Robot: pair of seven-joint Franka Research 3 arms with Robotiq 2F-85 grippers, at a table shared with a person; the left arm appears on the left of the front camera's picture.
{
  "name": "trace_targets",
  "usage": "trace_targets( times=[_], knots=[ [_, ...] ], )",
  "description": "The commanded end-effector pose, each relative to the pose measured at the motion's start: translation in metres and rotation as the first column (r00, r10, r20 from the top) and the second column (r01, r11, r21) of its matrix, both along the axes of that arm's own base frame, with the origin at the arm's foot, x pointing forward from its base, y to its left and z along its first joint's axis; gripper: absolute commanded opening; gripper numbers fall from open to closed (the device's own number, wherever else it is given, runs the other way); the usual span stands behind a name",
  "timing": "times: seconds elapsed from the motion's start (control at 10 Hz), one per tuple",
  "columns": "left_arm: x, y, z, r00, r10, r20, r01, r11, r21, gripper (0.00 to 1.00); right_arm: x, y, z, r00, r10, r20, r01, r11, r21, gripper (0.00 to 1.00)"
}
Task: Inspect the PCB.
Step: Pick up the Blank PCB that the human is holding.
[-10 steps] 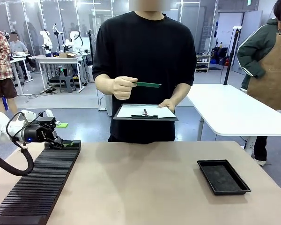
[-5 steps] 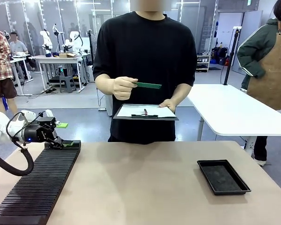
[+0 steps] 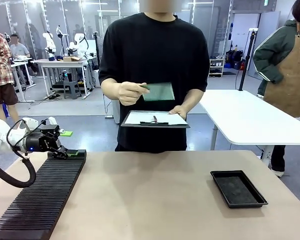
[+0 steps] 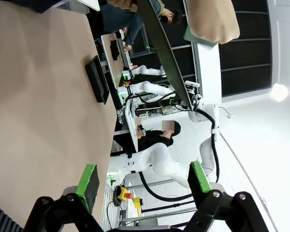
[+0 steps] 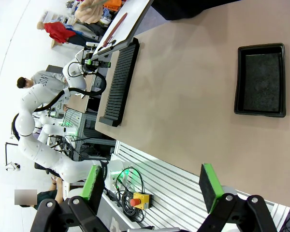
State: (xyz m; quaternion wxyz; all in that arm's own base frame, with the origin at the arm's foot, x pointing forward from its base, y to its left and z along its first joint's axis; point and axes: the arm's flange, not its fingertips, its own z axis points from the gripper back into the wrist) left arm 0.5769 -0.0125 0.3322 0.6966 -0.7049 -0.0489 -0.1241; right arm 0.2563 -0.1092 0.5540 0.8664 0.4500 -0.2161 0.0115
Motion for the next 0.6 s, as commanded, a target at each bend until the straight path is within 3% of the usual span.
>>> trace_targets(
  times=[0.0,0.2,0.3,0.5],
  knots=[
    [-0.003,0.004,0.019,1.000,0.022,-0.012,-0.022,0.999,0.032,0.95,0.000,0.000,0.001,1.000,0.006,0.014,-0.006,1.000,0.004,1.00],
    [-0.039,0.024,0.095,0.998,0.030,-0.046,-0.025,0.994,0.110,0.95,0.000,0.000,0.001,1.000,0.006,0.014,-0.006,1.000,0.004,1.00],
    [-0.064,0.043,0.129,0.999,0.050,-0.011,-0.046,0.975,0.218,0.95,0.000,0.000,0.001,1.000,0.006,0.014,-0.006,1.000,0.004,1.00],
    [-0.112,0.082,0.172,0.988,0.153,0.035,-0.156,0.961,0.228,0.95,0.000,0.000,0.001,1.000,0.006,0.014,-0.006,1.000,0.004,1.00]
  ],
)
